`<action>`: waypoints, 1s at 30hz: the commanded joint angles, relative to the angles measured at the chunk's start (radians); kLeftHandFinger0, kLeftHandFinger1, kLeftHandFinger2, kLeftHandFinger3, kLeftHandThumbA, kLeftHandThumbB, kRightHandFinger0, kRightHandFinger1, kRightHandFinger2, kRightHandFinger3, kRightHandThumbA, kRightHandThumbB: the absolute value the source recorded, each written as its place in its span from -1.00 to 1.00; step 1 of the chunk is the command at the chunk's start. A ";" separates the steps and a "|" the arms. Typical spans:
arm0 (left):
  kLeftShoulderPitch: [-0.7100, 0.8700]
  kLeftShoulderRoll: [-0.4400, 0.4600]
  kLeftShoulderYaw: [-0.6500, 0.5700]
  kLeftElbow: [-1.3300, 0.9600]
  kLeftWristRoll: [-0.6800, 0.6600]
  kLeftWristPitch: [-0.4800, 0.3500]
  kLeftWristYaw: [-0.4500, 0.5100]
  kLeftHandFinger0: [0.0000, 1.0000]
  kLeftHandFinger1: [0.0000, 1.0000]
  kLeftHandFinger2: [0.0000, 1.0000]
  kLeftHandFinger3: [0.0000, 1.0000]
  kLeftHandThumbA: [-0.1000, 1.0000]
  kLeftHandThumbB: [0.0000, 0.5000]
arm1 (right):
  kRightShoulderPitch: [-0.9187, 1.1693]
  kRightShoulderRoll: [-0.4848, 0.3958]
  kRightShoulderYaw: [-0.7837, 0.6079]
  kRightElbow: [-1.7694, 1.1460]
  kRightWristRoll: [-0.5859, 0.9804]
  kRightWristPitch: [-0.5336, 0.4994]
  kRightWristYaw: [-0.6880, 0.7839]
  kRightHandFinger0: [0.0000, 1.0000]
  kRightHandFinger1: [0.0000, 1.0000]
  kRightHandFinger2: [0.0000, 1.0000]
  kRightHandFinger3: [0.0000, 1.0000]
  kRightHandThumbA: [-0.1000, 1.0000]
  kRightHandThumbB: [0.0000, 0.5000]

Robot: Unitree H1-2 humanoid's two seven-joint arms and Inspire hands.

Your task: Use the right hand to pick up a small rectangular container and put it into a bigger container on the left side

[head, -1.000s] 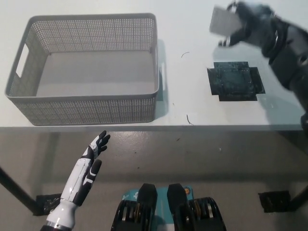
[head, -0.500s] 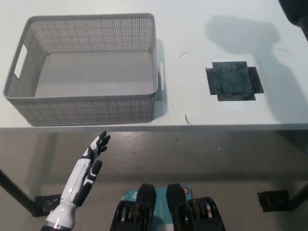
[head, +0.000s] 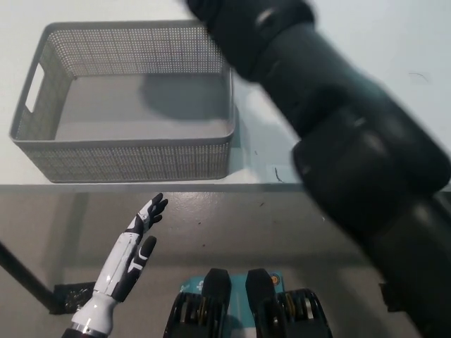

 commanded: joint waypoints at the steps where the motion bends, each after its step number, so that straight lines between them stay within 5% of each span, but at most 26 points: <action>1: -0.015 0.019 -0.009 -0.029 0.000 -0.008 -0.018 1.00 1.00 1.00 1.00 1.00 0.50 | -0.039 0.021 0.007 0.011 -0.002 0.035 -0.047 -1.00 -0.68 0.00 -0.06 -1.00 0.05; 4: -0.011 0.018 -0.011 -0.035 -0.012 -0.006 -0.021 1.00 1.00 1.00 1.00 1.00 0.55 | -0.021 0.037 0.005 0.018 0.004 0.057 -0.037 -1.00 -0.61 0.14 0.03 -1.00 -0.02; 6: -0.008 0.019 -0.012 -0.039 -0.018 -0.003 -0.024 1.00 1.00 1.00 1.00 1.00 0.54 | 0.000 0.041 0.017 0.022 -0.007 0.057 -0.046 -0.75 -0.42 0.13 0.14 -1.00 0.08; 9: -0.010 0.020 -0.014 -0.045 -0.015 0.001 -0.027 1.00 1.00 1.00 1.00 1.00 0.54 | 0.015 0.042 0.029 0.026 -0.015 0.076 -0.038 -0.96 -0.56 -0.09 0.13 -1.00 -0.04; 10: -0.009 0.022 -0.016 -0.049 -0.016 0.002 -0.030 1.00 1.00 1.00 1.00 1.00 0.54 | 0.017 0.042 0.039 0.030 -0.020 0.110 -0.004 -0.77 -0.40 0.04 0.62 -1.00 -0.12; 11: -0.011 0.022 -0.016 -0.050 -0.017 0.004 -0.032 1.00 1.00 1.00 1.00 1.00 0.56 | 0.007 0.038 0.045 0.036 -0.021 0.148 0.075 0.14 0.73 1.00 1.00 -0.37 0.29; 12: -0.015 0.022 -0.016 -0.050 -0.016 0.007 -0.033 1.00 1.00 1.00 1.00 1.00 0.57 | -0.003 0.034 0.049 0.041 -0.018 0.179 0.151 0.57 1.00 1.00 1.00 -0.16 0.41; 13: -0.015 0.022 -0.016 -0.051 -0.014 0.008 -0.032 1.00 1.00 1.00 1.00 1.00 0.59 | -0.009 0.032 0.059 0.042 -0.025 0.188 0.179 0.97 1.00 1.00 1.00 0.06 0.64; 14: -0.014 0.021 -0.016 -0.053 -0.013 0.009 -0.033 1.00 1.00 1.00 1.00 1.00 0.59 | -0.013 0.030 0.061 0.041 -0.023 0.197 0.195 1.00 1.00 1.00 1.00 0.21 0.95; 19: -0.019 0.025 -0.023 -0.058 -0.016 0.006 -0.043 1.00 1.00 1.00 1.00 1.00 0.61 | -0.046 0.022 0.055 0.032 -0.007 0.201 0.222 1.00 1.00 1.00 1.00 0.75 1.00; 30: -0.024 0.031 -0.027 -0.054 -0.021 0.006 -0.052 1.00 1.00 1.00 1.00 1.00 0.66 | -0.081 0.006 -0.022 0.016 0.060 0.143 0.216 1.00 1.00 1.00 1.00 0.83 1.00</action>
